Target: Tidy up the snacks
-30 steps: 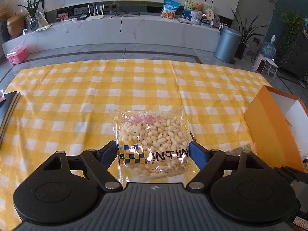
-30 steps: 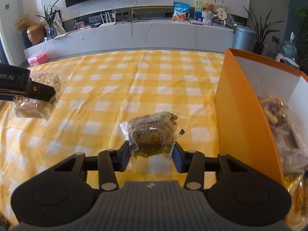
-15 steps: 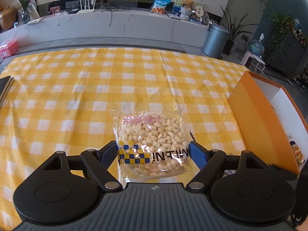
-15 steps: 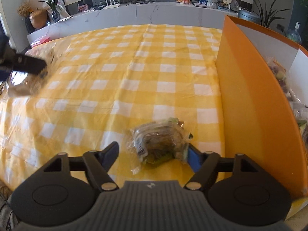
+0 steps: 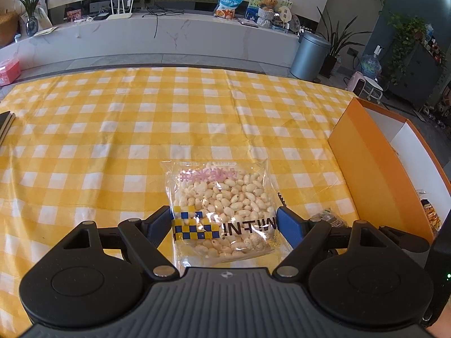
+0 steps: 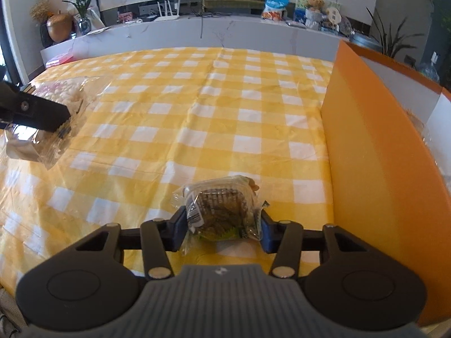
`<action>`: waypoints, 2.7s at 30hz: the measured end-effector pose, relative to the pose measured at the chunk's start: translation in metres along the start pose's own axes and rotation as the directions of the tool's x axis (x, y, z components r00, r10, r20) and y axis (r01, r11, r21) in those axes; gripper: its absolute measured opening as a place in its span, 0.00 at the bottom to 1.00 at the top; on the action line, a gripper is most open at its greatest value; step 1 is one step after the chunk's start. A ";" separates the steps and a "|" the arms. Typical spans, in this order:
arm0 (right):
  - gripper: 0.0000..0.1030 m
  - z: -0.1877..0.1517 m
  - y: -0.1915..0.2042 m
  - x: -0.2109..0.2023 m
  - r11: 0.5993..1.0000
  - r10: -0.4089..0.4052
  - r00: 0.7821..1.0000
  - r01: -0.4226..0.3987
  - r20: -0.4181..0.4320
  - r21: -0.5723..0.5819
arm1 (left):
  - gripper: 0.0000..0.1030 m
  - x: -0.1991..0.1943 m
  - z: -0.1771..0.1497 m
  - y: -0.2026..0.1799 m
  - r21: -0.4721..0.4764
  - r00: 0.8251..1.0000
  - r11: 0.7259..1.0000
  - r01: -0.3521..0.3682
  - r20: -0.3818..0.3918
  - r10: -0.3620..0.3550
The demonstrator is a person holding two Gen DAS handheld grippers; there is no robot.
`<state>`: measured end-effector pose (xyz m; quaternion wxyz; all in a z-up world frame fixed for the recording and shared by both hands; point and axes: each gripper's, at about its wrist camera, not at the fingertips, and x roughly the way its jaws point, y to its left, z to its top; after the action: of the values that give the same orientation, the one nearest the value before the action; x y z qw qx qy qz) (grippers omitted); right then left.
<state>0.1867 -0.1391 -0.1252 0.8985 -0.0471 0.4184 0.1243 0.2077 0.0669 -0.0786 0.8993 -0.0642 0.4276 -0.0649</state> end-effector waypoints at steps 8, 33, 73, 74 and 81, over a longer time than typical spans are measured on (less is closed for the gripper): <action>0.47 0.022 -0.008 -0.057 1.000 0.013 0.990 -0.010 0.137 -0.020 | 0.91 -0.028 0.009 -0.028 0.067 0.998 0.998 0.017 0.055 -0.021; 0.48 0.023 -0.221 -0.076 0.906 -0.174 0.976 0.107 0.130 0.410 | 0.91 0.048 0.056 -0.204 0.220 0.968 0.945 0.243 0.012 -0.252; 0.55 0.018 -0.236 -0.088 0.888 -0.191 0.964 0.089 0.186 0.451 | 0.98 0.043 0.093 -0.228 0.277 0.989 0.956 0.099 0.077 -0.125; 0.55 0.018 -0.235 -0.090 0.888 -0.195 0.962 0.090 0.192 0.452 | 0.98 0.042 0.092 -0.229 0.287 0.990 0.954 0.090 0.078 -0.117; 0.66 0.017 -0.237 -0.114 0.887 -0.248 0.938 0.119 0.243 0.447 | 0.98 0.033 0.072 -0.235 0.337 0.991 0.940 -0.058 0.136 0.013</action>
<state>0.1903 -0.3855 -0.0317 0.9467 0.1291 0.2908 -0.0508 0.2698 -0.1652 -0.0188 0.9243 0.0956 0.3505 -0.1172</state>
